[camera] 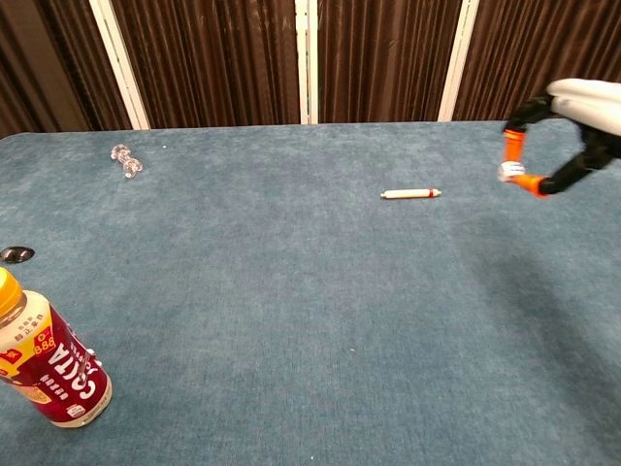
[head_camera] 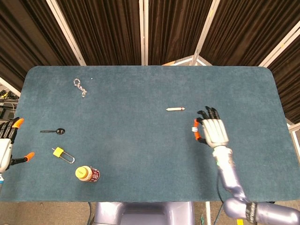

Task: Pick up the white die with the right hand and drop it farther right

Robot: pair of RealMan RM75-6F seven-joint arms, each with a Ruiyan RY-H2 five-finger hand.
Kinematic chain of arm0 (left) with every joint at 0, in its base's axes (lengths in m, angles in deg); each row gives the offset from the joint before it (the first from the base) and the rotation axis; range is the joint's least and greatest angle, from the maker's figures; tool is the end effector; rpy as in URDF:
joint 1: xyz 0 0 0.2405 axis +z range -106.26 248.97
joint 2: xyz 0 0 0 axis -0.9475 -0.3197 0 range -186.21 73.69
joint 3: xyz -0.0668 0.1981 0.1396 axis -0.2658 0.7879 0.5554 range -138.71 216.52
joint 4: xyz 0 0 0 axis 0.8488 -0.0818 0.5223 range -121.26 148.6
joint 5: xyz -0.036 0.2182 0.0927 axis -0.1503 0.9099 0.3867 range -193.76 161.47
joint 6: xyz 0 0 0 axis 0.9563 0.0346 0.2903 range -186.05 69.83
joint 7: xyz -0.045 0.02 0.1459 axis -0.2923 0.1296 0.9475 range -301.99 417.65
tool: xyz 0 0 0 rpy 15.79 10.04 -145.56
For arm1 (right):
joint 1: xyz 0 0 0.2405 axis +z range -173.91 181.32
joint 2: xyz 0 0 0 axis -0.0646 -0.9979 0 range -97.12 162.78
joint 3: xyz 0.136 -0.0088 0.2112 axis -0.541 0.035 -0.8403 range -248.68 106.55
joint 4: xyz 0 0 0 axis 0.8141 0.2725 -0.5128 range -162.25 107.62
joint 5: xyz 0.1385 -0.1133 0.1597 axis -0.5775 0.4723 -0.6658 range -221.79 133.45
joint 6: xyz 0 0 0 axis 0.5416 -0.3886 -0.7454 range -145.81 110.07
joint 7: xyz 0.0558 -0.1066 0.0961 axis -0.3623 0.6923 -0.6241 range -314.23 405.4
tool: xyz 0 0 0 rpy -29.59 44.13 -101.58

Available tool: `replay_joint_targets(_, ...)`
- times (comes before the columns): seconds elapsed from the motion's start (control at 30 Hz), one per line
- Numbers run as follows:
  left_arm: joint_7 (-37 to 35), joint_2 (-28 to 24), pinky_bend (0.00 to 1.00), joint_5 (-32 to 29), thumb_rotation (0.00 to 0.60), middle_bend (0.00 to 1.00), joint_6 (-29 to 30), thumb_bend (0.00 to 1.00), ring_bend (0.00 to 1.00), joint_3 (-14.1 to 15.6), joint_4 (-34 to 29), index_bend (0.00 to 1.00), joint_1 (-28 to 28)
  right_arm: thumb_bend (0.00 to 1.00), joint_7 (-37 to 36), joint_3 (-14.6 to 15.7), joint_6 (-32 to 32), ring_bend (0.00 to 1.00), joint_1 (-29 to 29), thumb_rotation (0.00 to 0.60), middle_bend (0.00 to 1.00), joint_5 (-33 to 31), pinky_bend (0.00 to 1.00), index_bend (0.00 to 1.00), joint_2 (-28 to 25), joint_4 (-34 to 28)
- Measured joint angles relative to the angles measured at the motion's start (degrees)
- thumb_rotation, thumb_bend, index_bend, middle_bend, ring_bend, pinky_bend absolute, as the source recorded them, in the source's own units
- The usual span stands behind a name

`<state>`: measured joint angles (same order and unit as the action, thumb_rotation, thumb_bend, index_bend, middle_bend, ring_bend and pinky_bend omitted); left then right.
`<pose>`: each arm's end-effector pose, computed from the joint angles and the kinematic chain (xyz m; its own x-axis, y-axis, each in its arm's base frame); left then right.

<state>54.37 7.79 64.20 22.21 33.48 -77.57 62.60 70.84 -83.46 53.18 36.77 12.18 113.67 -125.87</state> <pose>-0.3228 0.2260 0.1335 0.3416 0.0098 0.9398 0.9394 0.0261 -0.3418 -0.1742 -0.3312 0.0241 0.3337 -0.1193 0.9351 -0.9414 -0.0927 0.3242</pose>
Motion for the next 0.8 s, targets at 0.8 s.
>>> replay_joint_targets(0.8,0.69,-0.84,0.00,2.47,0.600,0.00,3.49,0.12,0.00,0.47,-2.03,0.00,1.13,0.20,-10.51,5.18,4.84,0.00,-10.19,0.600,0.00,8.46,0.00,0.19,-10.20,-4.18)
